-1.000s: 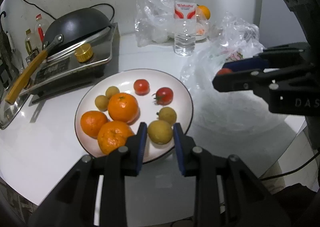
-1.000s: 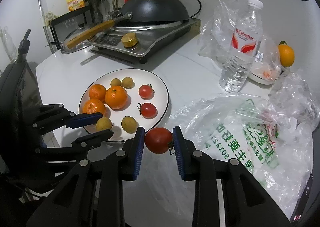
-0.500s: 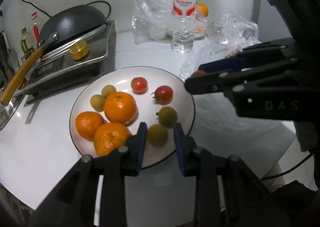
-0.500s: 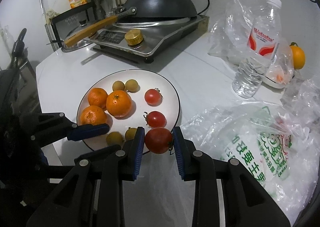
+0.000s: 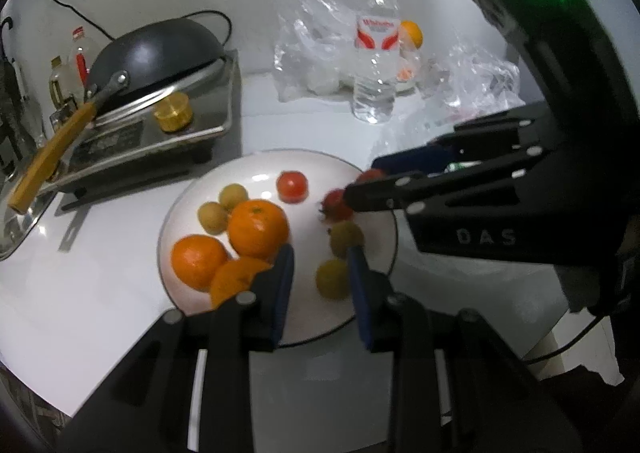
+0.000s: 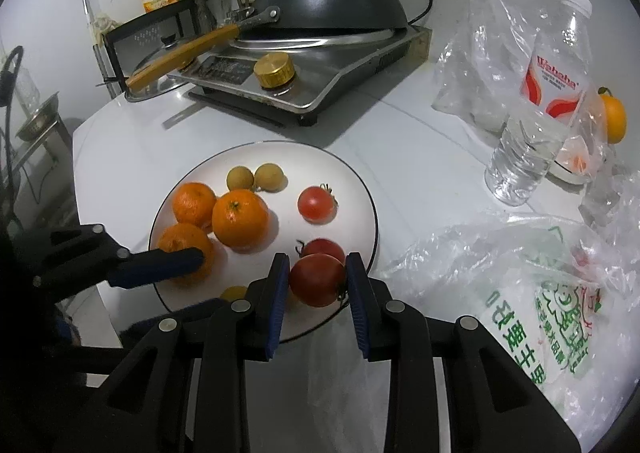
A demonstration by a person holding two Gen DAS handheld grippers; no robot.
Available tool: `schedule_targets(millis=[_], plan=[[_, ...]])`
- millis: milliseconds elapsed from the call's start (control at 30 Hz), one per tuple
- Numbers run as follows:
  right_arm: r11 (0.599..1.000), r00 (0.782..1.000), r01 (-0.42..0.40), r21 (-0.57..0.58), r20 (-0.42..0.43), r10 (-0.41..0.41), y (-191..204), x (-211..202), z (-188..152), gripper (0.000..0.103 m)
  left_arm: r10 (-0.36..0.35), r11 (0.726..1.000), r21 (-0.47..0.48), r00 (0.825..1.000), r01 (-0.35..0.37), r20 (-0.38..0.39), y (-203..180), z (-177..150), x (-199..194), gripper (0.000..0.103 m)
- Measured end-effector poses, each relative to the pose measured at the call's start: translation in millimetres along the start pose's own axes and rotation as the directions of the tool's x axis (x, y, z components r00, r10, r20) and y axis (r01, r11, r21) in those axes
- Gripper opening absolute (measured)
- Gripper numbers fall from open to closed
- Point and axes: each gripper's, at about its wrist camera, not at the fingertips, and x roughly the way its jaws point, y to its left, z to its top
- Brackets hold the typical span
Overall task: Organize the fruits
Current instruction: 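Open the right tool onto the plate while the left tool releases the yellow fruit there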
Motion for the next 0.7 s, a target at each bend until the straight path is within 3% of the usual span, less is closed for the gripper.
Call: schedule_targets(millis=[700], plan=[[1.000,1.000,0.024,0.013,-0.001,-0.024,-14.6,37.6,31.7,0.031,0.057,0.996,-0.068,0.997,-0.053,0.048,38.7,13.5,-6.4,0.029]])
